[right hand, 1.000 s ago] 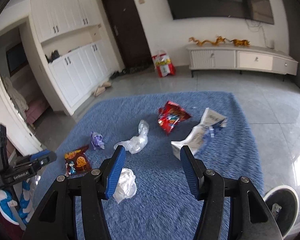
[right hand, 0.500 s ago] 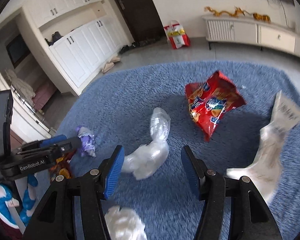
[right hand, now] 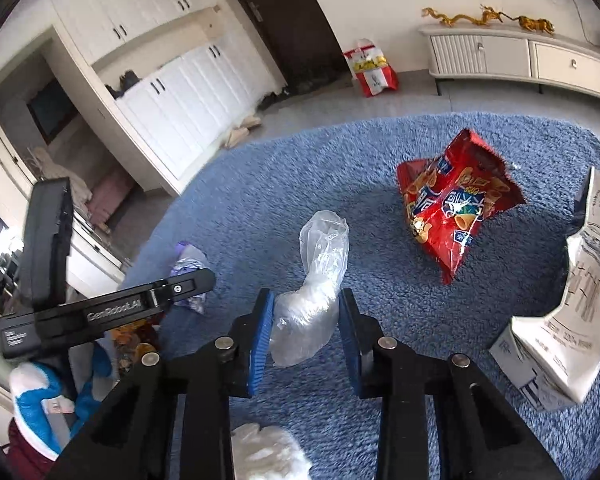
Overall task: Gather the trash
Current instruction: 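Grasp the clear plastic bag with the right gripper while the left grasps the purple bag, then carry both bags over the trash bin and open both grippers to drop them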
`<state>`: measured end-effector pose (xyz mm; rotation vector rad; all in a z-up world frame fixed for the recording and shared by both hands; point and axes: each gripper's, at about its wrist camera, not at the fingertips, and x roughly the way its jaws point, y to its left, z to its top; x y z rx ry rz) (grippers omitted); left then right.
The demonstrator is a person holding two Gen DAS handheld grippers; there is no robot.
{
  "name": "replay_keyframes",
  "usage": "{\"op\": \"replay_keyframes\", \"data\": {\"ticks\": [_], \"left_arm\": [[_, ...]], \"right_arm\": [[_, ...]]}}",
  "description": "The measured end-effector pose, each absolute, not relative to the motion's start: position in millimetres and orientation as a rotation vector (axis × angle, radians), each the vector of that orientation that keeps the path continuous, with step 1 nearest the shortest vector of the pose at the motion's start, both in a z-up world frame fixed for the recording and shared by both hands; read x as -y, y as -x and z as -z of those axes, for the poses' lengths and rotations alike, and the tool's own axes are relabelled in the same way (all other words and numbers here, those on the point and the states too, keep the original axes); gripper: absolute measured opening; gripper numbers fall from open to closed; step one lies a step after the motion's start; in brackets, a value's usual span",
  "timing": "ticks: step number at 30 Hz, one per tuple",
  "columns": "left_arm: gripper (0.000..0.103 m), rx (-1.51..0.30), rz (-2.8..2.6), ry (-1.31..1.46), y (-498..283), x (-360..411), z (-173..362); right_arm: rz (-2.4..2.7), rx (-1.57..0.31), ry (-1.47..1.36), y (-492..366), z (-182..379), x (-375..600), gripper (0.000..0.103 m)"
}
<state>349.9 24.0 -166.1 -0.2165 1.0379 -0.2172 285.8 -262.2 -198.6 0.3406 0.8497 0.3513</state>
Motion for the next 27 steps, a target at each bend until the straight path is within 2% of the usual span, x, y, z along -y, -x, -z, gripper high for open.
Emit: {"op": "replay_keyframes", "data": {"ticks": [5,16,27], "left_arm": [[0.029,-0.943,0.273,0.256,-323.2,-28.1,139.0],[0.029,-0.735,0.332,0.136,-224.3,-18.8,72.5],[0.029,-0.649,0.346,0.156,-157.4,-34.3,37.0]], "right_arm": [[-0.352,-0.78,-0.358,-260.7,175.0,267.2,0.032],[-0.329,-0.639,-0.32,-181.3,116.7,273.7,0.032],[-0.295,-0.534,-0.277,-106.7,81.4,293.7,0.032]]}}
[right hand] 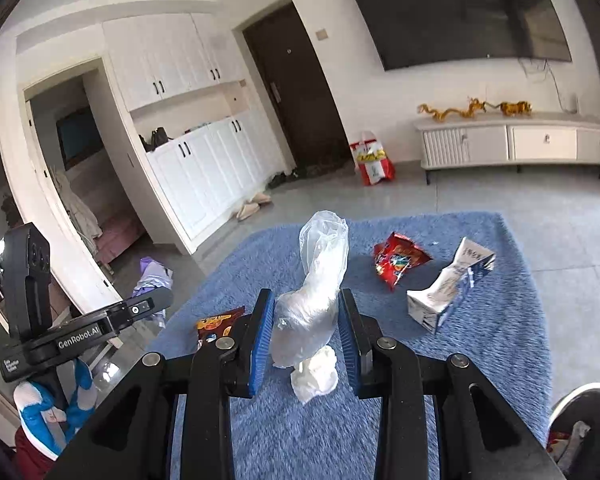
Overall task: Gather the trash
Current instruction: 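Carry both bags over the trash bin and open both grippers to drop them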
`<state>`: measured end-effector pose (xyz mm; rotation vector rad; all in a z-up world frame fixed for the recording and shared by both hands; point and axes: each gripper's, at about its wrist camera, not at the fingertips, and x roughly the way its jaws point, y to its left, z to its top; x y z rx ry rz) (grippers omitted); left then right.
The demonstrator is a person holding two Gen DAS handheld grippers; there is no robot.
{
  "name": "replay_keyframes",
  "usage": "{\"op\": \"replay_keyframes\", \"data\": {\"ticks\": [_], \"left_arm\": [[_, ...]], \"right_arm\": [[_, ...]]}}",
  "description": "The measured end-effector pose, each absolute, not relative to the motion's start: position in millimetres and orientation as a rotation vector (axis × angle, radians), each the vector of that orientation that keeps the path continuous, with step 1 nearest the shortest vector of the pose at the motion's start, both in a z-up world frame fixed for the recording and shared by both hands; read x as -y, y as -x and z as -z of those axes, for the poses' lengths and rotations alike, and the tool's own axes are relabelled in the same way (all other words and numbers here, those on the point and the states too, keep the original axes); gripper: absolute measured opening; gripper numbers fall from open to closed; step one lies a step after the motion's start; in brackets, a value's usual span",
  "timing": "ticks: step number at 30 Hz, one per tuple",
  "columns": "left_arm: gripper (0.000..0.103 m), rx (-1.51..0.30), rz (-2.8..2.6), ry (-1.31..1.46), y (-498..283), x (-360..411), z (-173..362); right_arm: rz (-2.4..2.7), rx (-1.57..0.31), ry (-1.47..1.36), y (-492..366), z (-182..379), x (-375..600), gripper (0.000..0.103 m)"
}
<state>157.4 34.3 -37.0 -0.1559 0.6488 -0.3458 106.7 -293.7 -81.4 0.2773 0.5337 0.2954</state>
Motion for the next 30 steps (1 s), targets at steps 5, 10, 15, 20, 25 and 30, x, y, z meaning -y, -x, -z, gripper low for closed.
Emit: {"op": "replay_keyframes", "data": {"ticks": [5,10,15,20,25,30], "left_arm": [[0.029,-0.623,0.359,0.158,-135.4,-35.3,25.2],[0.029,-0.598,0.375,0.13,-117.0,-18.6,13.9],[0.029,-0.577,0.373,0.053,-103.1,9.0,10.3],[0.029,-0.573,0.37,-0.037,-94.7,40.0,11.7],[0.03,-0.587,0.371,-0.129,-91.9,73.4,20.2],[0.03,-0.597,0.393,-0.212,-89.9,107.1,30.2]], "right_arm": [[-0.274,-0.491,-0.257,-77.9,70.2,308.5,0.032],[-0.224,-0.452,-0.251,-53.8,62.2,331.1,0.032],[-0.162,-0.434,-0.259,-34.4,64.5,358.6,0.032],[-0.104,-0.441,-0.277,-26.4,74.8,383.8,0.032],[-0.064,-0.45,-0.326,-22.2,89.8,410.0,0.032],[-0.028,-0.462,-0.378,-20.0,107.4,436.6,0.032]]}}
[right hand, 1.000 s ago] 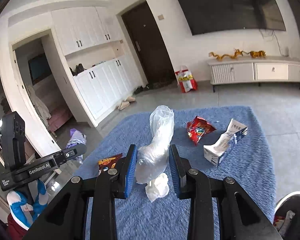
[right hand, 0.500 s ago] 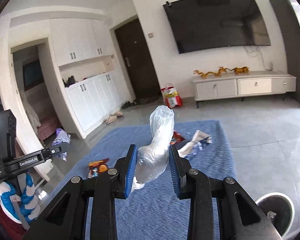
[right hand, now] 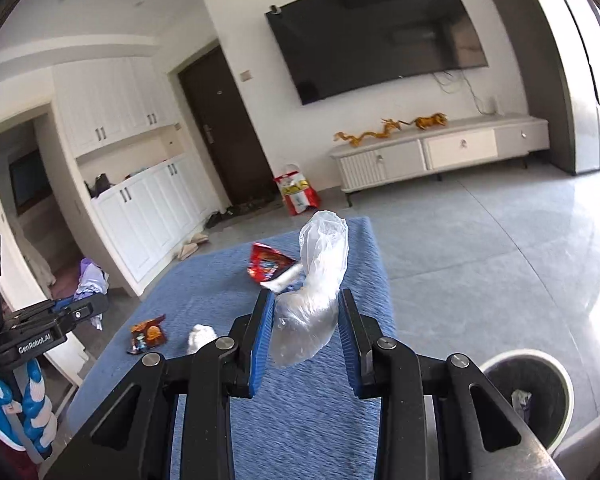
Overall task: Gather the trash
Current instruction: 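Carry both bags over the trash bin and open both grippers to drop them, then move both tools back over the remaining trash on the rug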
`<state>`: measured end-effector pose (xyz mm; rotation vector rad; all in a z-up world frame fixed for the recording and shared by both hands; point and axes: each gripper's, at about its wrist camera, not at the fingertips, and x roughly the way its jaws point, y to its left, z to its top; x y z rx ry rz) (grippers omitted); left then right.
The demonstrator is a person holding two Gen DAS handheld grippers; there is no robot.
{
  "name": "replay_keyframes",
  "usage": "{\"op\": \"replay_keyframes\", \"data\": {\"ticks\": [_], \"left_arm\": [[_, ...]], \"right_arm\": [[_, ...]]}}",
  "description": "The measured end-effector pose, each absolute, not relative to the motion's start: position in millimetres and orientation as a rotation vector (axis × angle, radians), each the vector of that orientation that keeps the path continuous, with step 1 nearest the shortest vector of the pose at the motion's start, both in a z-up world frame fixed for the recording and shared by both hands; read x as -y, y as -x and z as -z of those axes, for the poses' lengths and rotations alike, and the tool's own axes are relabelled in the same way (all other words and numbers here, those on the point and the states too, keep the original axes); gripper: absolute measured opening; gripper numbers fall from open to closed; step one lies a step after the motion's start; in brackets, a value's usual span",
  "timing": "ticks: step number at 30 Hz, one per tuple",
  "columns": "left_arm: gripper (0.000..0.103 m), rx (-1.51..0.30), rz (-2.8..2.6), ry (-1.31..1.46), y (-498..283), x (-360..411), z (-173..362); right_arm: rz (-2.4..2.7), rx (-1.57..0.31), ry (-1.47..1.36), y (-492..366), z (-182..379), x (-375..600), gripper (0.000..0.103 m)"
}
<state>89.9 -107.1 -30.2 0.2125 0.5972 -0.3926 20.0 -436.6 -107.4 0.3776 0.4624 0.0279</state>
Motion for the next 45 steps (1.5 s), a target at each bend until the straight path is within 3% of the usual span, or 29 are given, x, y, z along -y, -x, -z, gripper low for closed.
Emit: {"op": "replay_keyframes", "data": {"ticks": [21,36,41,45], "left_arm": [[0.031,-0.774,0.739,-0.478,-81.4,295.9,106.5],[0.031,-1.078,0.951,-0.351,-116.4,452.5,164.5],[0.051,-1.161,0.978,-0.281,-128.3,469.5,180.3],[0.051,-1.189,1.0,-0.238,-130.7,464.4,185.6]], "right_arm": [[0.232,-0.56,-0.504,12.0,178.5,542.4,0.032],[0.465,-0.714,-0.426,16.7,225.5,621.7,0.035],[0.497,-0.754,-0.419,20.0,236.2,634.8,0.041],[0.523,-0.756,-0.437,26.4,237.3,638.3,0.045]]}}
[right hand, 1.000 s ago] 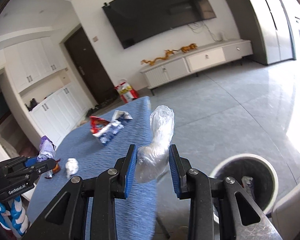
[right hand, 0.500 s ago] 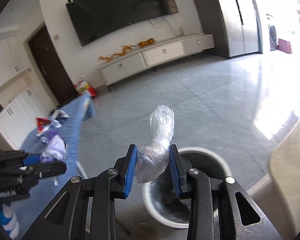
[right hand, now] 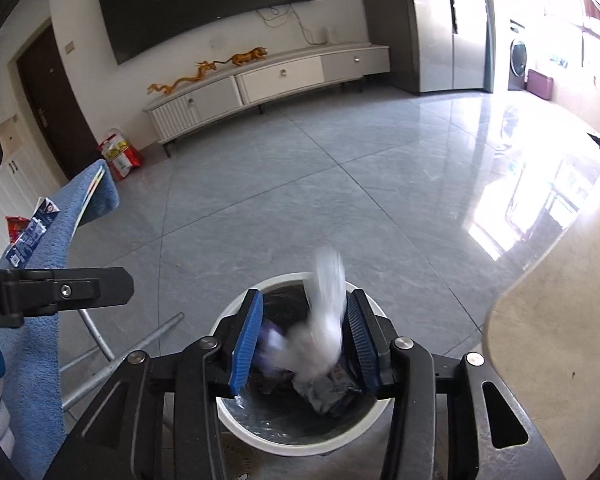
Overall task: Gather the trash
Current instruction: 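Move both tools back over the remaining trash on the rug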
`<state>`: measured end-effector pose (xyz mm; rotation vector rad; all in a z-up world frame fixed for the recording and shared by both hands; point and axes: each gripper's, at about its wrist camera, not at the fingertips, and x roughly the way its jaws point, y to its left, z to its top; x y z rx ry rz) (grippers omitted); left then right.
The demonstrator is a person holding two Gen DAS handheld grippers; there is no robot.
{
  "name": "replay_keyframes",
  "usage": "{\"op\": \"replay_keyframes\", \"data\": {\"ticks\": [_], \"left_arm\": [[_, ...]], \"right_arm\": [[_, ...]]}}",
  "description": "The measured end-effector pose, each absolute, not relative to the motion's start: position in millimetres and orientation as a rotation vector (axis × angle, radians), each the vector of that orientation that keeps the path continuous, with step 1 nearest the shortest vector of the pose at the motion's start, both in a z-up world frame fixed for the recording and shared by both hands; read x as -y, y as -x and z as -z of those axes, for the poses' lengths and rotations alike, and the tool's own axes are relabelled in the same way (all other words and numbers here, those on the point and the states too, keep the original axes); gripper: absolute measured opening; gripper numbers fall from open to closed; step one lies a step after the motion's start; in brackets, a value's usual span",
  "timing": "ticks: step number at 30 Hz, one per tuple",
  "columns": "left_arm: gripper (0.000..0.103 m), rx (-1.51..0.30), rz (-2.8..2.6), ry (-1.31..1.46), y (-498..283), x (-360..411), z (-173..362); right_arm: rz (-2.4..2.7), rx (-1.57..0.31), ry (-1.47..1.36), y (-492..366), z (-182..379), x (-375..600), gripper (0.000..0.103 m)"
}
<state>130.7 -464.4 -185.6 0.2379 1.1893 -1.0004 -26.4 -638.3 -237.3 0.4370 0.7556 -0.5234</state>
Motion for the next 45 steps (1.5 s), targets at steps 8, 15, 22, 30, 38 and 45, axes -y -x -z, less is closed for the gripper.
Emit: {"op": "replay_keyframes", "data": {"ticks": [8,15,22,30,38,45], "left_arm": [[0.051,-1.022,0.971,-0.229,-119.3,427.2,158.1],[0.051,-0.897,0.881,-0.176,-121.9,373.2,124.7],[0.051,-0.763,0.743,-0.221,-112.7,293.6,95.0],[0.051,-0.676,0.509,-0.174,-112.2,186.0,67.1],[0.051,-0.578,0.303,-0.111,-108.6,100.4,45.9],[0.061,-0.543,0.191,-0.067,-101.0,46.4,41.8]], "right_arm": [[0.508,-0.746,-0.457,24.9,230.8,631.5,0.047],[0.422,-0.663,-0.438,14.3,193.0,596.5,0.047],[0.307,-0.588,-0.399,-0.5,154.0,545.6,0.049],[0.162,-0.564,-0.311,-21.0,124.3,472.0,0.05],[0.063,-0.604,-0.225,-37.5,118.9,411.1,0.051],[0.024,-0.628,-0.166,-43.7,113.1,381.6,0.052]]}}
